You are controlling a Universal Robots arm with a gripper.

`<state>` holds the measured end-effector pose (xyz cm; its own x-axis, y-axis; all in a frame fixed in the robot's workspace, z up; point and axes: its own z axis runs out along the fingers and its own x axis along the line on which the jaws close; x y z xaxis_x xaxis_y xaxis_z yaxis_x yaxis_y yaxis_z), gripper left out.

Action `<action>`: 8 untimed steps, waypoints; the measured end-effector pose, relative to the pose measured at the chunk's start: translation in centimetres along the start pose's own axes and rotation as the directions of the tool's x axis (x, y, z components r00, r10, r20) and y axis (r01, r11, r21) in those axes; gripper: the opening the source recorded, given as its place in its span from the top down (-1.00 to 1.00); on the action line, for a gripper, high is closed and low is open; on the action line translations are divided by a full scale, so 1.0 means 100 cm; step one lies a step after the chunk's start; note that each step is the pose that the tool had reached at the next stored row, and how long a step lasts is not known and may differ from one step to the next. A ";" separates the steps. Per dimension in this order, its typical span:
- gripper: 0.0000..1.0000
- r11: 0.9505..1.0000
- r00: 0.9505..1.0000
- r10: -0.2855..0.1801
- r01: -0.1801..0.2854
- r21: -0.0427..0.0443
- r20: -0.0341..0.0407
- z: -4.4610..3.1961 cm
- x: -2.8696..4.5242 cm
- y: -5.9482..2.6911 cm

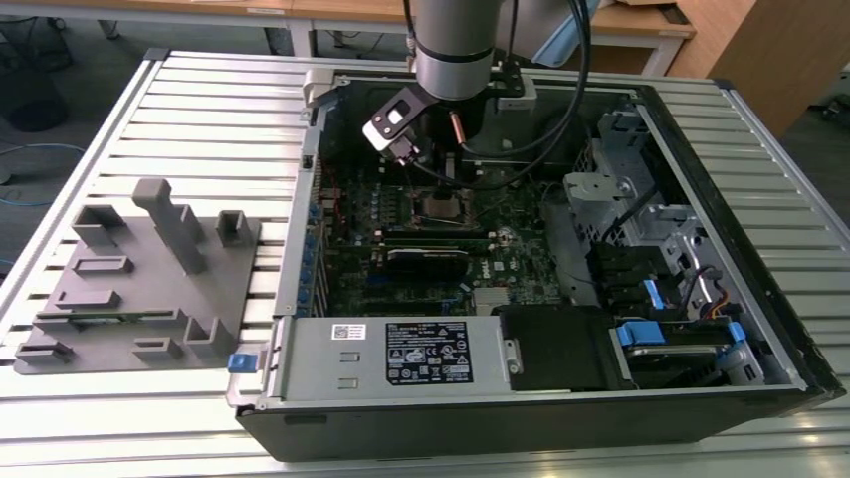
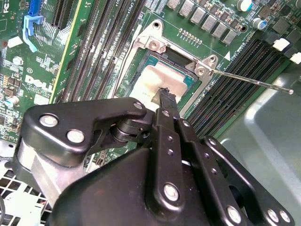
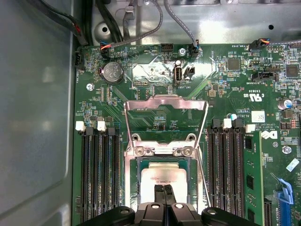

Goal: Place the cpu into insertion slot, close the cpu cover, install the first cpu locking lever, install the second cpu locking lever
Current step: 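Close the cpu cover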

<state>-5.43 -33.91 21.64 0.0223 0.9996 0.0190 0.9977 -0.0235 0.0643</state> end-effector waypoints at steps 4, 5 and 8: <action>0.79 1.000 1.000 0.000 0.000 0.000 0.000 -0.0016 0.0001 0.0001; 0.79 1.000 1.000 0.000 0.000 0.000 0.000 -0.0029 0.0001 0.0002; 0.79 1.000 1.000 0.000 0.000 0.000 0.000 -0.0082 0.0002 0.0006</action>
<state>-5.43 -33.91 22.46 0.0223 0.9996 0.0191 0.9976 -0.0235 0.0644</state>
